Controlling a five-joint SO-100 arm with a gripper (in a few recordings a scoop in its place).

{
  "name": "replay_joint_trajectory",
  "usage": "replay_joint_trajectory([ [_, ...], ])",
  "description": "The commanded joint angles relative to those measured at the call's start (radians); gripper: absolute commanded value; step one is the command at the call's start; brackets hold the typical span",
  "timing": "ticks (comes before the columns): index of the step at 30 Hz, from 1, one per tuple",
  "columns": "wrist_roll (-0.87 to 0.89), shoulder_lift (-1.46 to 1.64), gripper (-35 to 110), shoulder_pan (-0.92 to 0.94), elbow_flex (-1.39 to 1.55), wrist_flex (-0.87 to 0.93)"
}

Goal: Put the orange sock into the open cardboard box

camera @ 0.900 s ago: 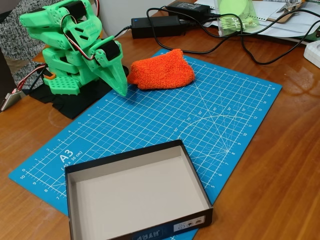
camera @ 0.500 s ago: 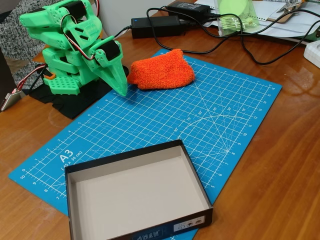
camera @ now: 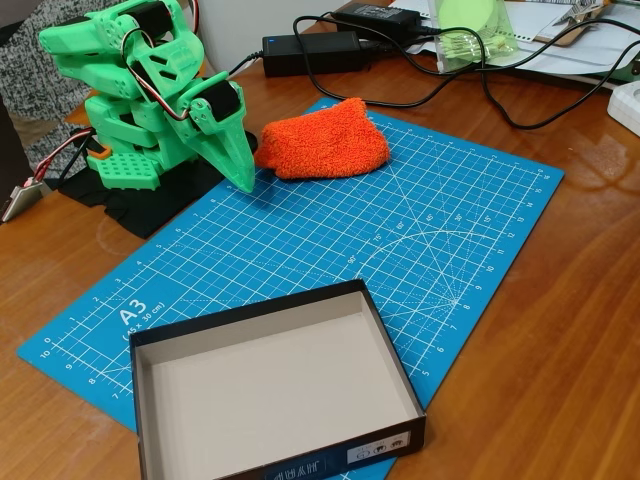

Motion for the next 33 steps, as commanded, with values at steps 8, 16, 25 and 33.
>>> replay_joint_trajectory([
  [8,-0.071,-0.133,12,-0.215,-0.356,0.067],
  [16,-0.508,-0.896,23,-0.563,-1.330,0.368],
  [25,-1.325,-0.881,25,-0.508,-1.272,0.480],
  [33,-1.525,-1.015,25,-0.474,-1.034,0.425],
])
